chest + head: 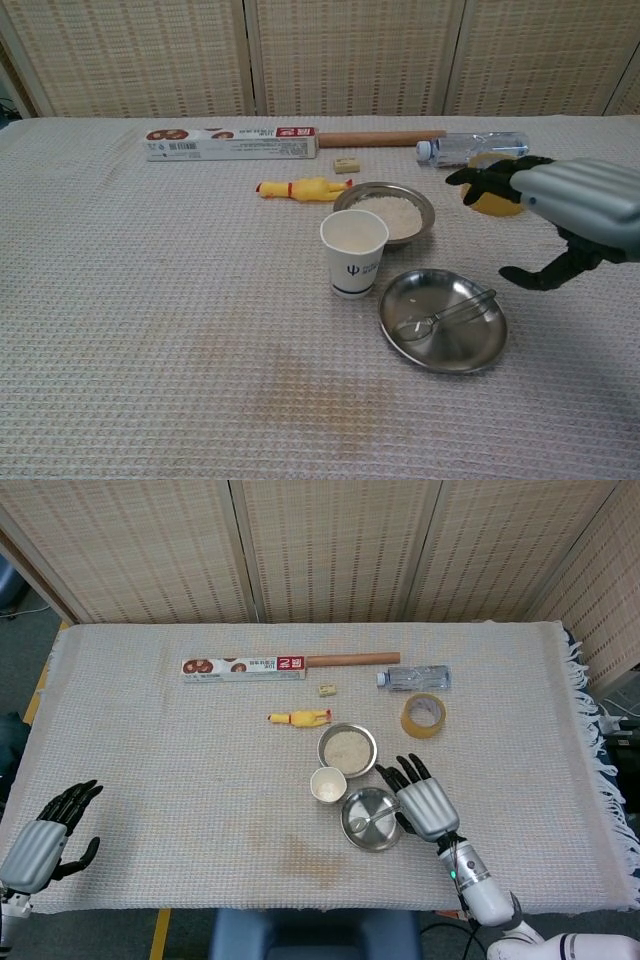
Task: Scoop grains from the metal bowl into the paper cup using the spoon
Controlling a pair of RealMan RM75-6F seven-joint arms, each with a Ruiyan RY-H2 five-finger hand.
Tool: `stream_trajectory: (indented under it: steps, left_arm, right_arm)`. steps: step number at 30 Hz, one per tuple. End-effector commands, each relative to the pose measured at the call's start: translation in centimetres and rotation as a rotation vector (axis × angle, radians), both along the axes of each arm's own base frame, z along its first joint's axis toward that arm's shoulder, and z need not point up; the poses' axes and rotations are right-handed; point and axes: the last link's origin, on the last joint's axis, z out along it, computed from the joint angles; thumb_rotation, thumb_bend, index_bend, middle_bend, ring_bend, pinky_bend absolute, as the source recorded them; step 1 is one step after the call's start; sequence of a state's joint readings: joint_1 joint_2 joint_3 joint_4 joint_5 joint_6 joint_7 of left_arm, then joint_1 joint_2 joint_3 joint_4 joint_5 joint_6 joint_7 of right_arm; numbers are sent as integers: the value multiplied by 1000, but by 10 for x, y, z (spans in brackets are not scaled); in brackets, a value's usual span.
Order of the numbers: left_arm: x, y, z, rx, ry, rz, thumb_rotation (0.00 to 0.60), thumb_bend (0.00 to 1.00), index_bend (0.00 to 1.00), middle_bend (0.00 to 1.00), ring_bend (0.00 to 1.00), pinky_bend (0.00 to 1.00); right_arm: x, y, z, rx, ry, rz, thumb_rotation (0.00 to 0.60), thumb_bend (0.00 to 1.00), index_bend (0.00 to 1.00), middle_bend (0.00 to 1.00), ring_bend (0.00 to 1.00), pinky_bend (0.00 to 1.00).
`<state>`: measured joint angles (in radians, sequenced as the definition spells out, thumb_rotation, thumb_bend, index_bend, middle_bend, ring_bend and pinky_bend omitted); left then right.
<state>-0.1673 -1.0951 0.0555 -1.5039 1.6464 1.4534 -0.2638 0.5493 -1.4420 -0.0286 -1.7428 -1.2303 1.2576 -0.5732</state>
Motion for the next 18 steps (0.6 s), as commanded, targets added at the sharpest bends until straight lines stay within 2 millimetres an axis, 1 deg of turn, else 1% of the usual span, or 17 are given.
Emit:
stream_trajectory:
  steps: [1, 3, 6, 9, 11, 13, 15, 18]
  left_arm:
    - [-1, 1, 3, 24, -7, 2, 600, 476, 0, 0, 0, 132]
    - [-2, 1, 6, 39, -7, 4, 600, 476, 0, 0, 0, 132]
    - [-4, 0, 7, 52, 4, 15, 600, 476, 0, 0, 0, 140]
    - [-3, -2, 7, 58, 24, 28, 600, 476, 0, 0, 0, 155]
    - [0, -2, 7, 66, 37, 19, 600, 476, 0, 0, 0, 156]
    - [2, -3, 5, 74, 49, 11, 600, 476, 0, 0, 0, 153]
    - [5, -3, 2, 81, 65, 2, 600, 476, 0, 0, 0, 150]
    - [9, -5, -1, 80, 75, -11, 600, 477, 0, 0, 0, 148]
  right_arm:
    - [-32, 42, 65, -273, 89, -35, 600, 215, 0, 32, 0, 1]
    - [-51, 64, 84, -386, 113, -72, 600, 212, 0, 1, 0, 0]
    - [-76, 96, 108, -487, 117, -153, 600, 211, 0, 0, 0, 0]
    - [-92, 117, 130, -559, 81, -211, 600, 211, 0, 0, 0, 0]
    - [-97, 124, 140, -557, 78, -216, 600, 211, 0, 0, 0, 0]
    - [-98, 126, 148, -564, 46, -206, 600, 211, 0, 0, 0, 0]
    - [-98, 126, 152, -558, 37, -199, 600, 211, 0, 0, 0, 0]
    - [-100, 126, 150, -539, 41, -203, 600, 211, 0, 0, 0, 0]
